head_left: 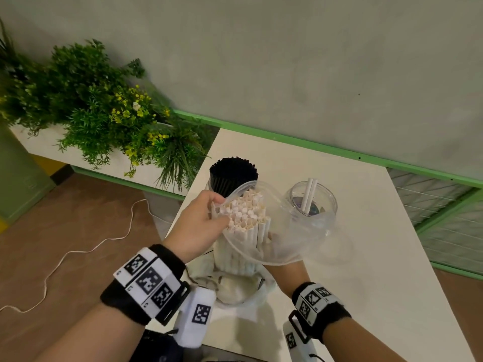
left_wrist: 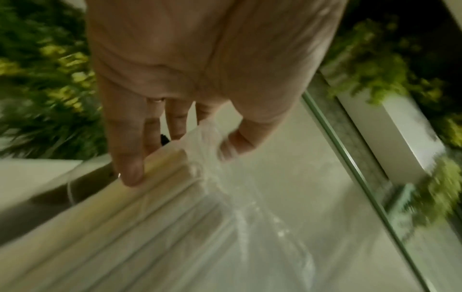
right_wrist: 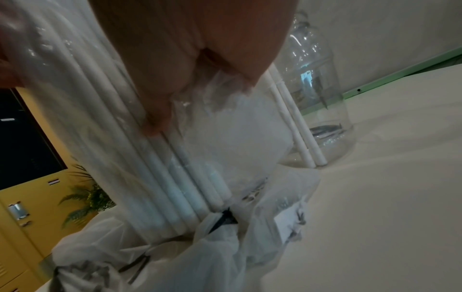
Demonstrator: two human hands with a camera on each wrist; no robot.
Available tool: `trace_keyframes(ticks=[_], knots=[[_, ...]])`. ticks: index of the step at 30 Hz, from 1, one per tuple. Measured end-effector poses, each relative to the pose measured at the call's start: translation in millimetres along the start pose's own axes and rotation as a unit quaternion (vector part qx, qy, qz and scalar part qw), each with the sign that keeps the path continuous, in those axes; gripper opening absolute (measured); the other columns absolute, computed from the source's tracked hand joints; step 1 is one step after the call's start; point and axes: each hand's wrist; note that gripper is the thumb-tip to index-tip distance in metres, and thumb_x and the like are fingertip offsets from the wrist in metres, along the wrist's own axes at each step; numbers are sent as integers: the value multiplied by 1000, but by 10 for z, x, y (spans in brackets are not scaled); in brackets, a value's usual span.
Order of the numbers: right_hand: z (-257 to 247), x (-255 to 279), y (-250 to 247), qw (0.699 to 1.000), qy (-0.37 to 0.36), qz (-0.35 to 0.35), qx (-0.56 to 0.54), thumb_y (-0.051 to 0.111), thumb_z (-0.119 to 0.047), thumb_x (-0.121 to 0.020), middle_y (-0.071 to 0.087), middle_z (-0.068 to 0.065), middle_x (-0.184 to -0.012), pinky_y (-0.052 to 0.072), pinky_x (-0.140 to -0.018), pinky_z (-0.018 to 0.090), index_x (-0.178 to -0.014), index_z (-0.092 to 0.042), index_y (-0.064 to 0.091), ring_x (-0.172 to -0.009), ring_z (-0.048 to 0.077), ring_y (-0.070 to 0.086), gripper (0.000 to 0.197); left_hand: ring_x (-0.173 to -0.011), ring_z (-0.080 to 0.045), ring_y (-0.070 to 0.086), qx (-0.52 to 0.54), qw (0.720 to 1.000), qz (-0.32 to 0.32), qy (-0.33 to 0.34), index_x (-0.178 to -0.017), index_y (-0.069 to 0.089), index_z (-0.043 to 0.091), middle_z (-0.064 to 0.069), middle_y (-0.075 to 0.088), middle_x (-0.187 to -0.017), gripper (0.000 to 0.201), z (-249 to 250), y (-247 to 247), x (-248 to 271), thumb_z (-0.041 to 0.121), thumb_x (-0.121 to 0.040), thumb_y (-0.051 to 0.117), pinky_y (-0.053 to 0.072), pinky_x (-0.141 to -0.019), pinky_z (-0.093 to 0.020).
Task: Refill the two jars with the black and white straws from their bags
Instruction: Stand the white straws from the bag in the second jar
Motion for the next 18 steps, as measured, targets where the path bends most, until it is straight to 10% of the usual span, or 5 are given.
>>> trace_keyframes(ticks=[2,5,10,14,18], knots=[[-31,54,-10,999,41,8,-13,62,-33,-89,55,-17,-94,48,-84,25,-99,-32,51,-84,6,51,14,-80,-12,61,69,998,2,5,-103,50,27,-2,58,-110,30,-33,20,23,2,-88,53,53,-76,-31],[30,49,42,994,71,45,-63,60,-56,-73,67,9,-70,52,-67,42,-72,-2,63,-62,15,53,54,-88,-10,62,140,990,11,5,-109,50,20,-1,54,-116,43,-113,41,57,-15,-85,46,53,-67,-22],[137,17,70,993,99,38,-54,69,-11,-76,46,-10,-40,35,-50,26,-44,-21,40,-43,4,36,45,-111,-31,56,220,972,6,-80,-109,59,23,-10,55,-123,63,-265,51,-21,-24,-77,32,54,-85,-47],[170,-20,102,996,72,17,-39,63,-13,-79,59,4,-62,53,-63,42,-59,-13,59,-61,25,56,20,-95,-28,61,201,975,-17,-95,-90,68,21,-5,68,-98,29,-269,40,-75,6,-75,49,47,-83,-40],[126,1,37,999,46,-7,9,60,-20,-93,39,-25,-78,36,-64,3,-78,-46,32,-70,-12,38,41,-99,-28,64,190,977,-14,-98,-69,68,20,-4,71,-91,20,-296,65,-206,33,-83,66,43,-94,-40]])
Point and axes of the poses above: each hand's wrist, its own x-axis away from the middle knuckle, its own y-axis out of the palm, z = x × y
